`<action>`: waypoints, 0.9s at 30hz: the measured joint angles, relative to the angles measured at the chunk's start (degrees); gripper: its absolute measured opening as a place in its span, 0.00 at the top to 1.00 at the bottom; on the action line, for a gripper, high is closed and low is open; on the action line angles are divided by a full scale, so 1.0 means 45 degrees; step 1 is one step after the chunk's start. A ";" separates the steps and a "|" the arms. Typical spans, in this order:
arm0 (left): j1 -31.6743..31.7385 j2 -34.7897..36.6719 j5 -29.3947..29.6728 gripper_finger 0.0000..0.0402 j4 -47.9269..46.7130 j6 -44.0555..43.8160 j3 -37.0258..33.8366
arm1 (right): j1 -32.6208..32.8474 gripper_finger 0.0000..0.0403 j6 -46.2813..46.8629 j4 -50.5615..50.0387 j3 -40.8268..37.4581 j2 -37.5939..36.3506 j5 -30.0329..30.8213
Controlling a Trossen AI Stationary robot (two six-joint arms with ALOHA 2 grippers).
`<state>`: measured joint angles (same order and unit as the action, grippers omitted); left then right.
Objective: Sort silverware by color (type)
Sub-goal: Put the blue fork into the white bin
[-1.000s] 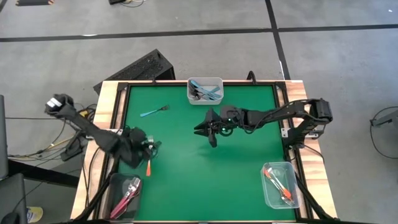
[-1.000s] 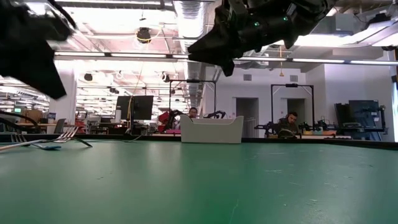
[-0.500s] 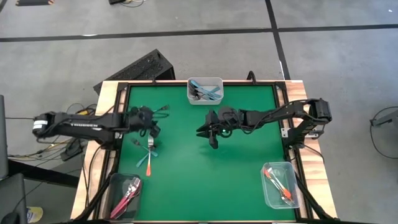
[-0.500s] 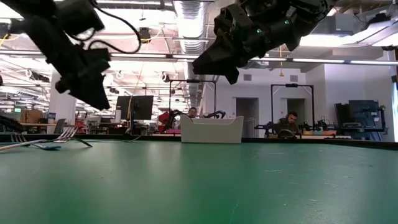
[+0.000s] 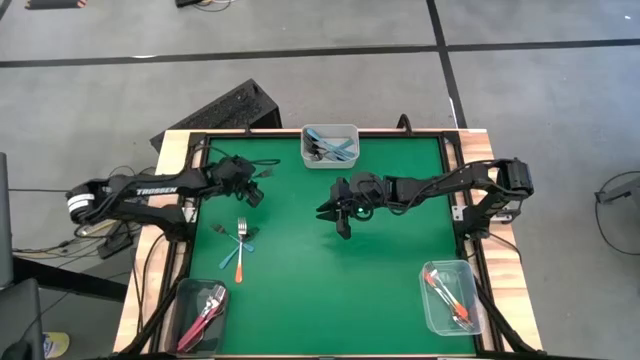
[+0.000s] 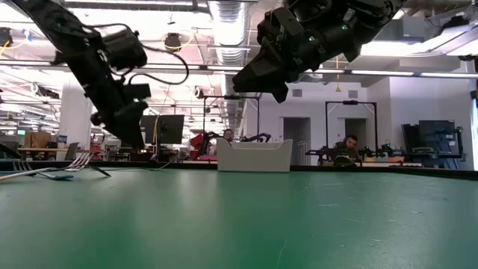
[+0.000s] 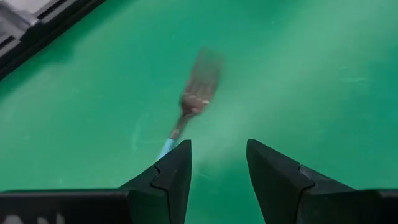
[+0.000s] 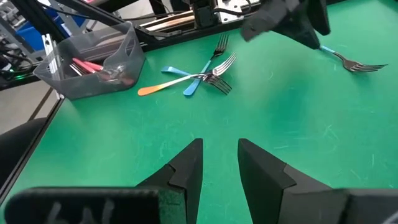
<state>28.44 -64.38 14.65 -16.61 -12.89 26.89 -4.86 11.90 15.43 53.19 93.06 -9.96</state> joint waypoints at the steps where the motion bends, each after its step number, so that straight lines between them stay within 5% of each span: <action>1: 0.0176 -0.0298 0.0022 0.65 0.0188 0.0142 0.0000 | 0.0000 0.68 0.0004 -0.0020 0.0000 0.0000 0.0000; 9: 0.1238 -0.2261 0.0797 0.65 0.1105 0.0633 0.0000 | 0.0175 0.68 0.0010 -0.0138 0.0000 -0.0005 0.0000; 18: 0.1896 -0.3502 0.0232 0.67 0.1635 0.1680 0.0059 | 0.0170 0.68 0.0019 -0.0192 0.0000 0.0000 0.0000; 27: 0.1881 -0.3740 -0.0365 0.98 0.1711 0.1556 0.0068 | 0.0175 0.68 0.0058 -0.0185 0.0000 0.0000 0.0000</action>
<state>36.91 -81.21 13.00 -8.91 -5.89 27.20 -4.08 12.16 14.60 53.19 93.06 -9.96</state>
